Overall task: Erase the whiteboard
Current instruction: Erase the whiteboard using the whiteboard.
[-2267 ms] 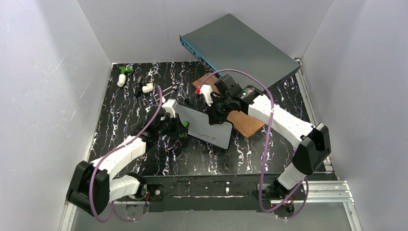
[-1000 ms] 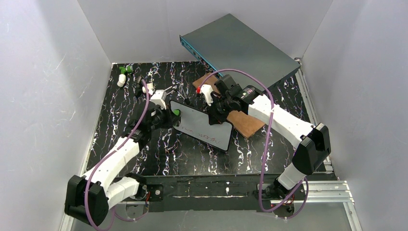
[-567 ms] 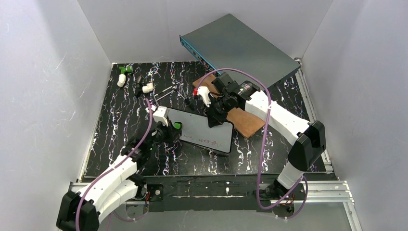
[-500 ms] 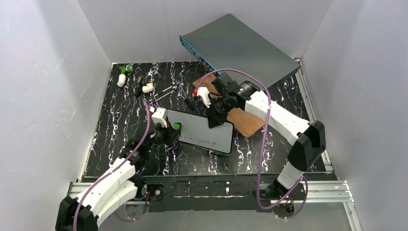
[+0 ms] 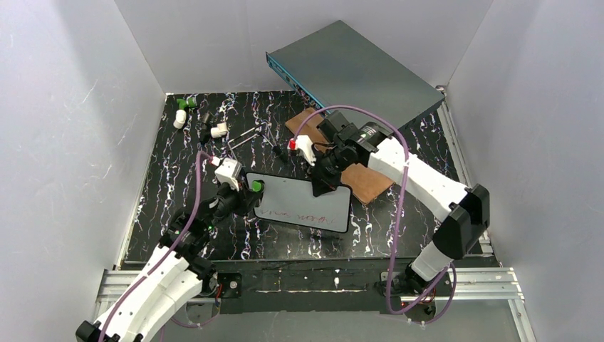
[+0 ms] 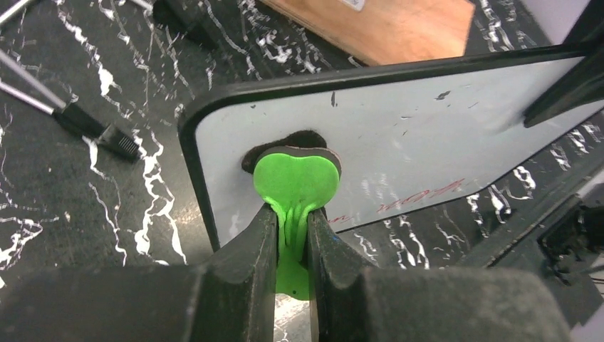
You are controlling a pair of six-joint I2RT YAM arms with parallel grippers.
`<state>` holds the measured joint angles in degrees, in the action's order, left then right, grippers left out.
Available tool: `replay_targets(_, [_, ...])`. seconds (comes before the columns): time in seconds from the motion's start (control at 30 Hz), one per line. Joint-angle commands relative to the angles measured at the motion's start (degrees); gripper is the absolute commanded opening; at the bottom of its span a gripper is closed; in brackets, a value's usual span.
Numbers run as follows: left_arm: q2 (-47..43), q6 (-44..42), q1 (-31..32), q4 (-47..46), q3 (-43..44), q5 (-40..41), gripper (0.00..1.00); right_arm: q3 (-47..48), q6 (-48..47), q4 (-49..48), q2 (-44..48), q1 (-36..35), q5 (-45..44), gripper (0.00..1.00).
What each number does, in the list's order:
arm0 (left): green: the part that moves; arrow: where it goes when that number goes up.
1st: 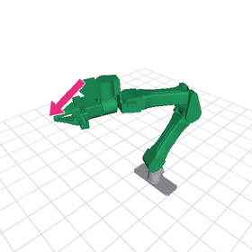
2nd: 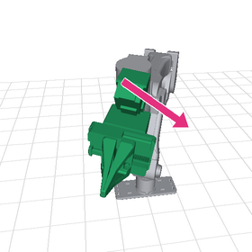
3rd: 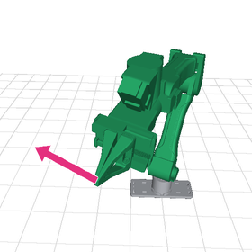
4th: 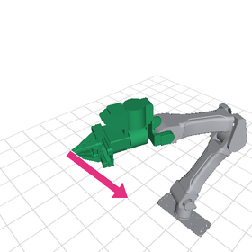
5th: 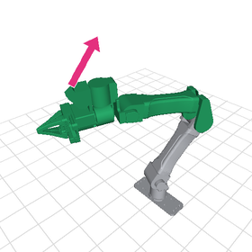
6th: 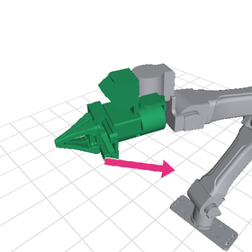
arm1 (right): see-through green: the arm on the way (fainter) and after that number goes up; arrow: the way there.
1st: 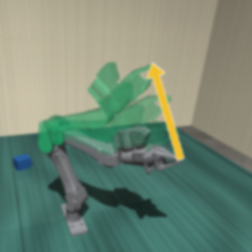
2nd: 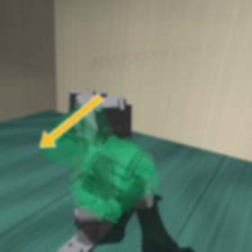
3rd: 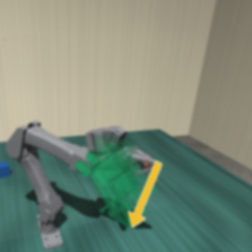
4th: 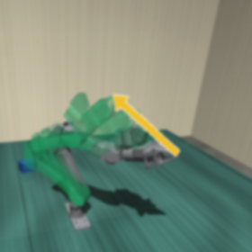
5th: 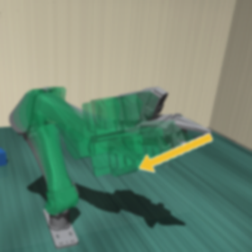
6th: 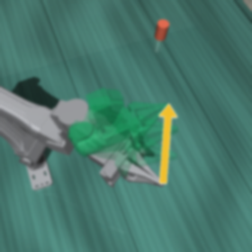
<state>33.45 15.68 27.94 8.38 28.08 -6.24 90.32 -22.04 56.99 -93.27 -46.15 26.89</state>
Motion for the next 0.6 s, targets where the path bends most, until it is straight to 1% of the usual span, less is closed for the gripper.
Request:
replay_targets(0.0, [-2.1, -2.4, -0.3, -0.3, 5.5, -2.2, 0.00, -0.5, -6.0, 6.5, 7.7, -0.7, 11.0, 0.01])
replay_targets(0.13, [-2.8, -2.1, -0.2, 0.9, 7.8, -5.4, 0.00, -0.5, -9.3, 10.6, 11.0, 2.4, 13.9, 0.01])
replay_targets(0.27, [-3.2, -1.5, -0.2, 2.5, 9.2, -7.5, 0.02, -0.7, -19.8, 20.5, 12.8, 7.7, 21.2, 0.01])
replay_targets(0.33, [-4.0, -1.8, -0.2, 2.6, 9.6, -8.9, 0.02, -1.8, -22.7, 23.7, 13.8, 11.8, 23.5, 0.01])
replay_targets(0.43, [-4.0, -2.4, -0.3, 4.0, 10.9, -9.8, 0.00, -3.1, -24.9, 25.2, 16.8, 17.1, 24.5, 0.01])
replay_targets(0.57, [-1.4, -1.8, -0.2, 4.8, 12.2, -12.6, 0.00, -5.0, -24.2, 23.9, 20.7, 22.8, 25.5, 0.01])
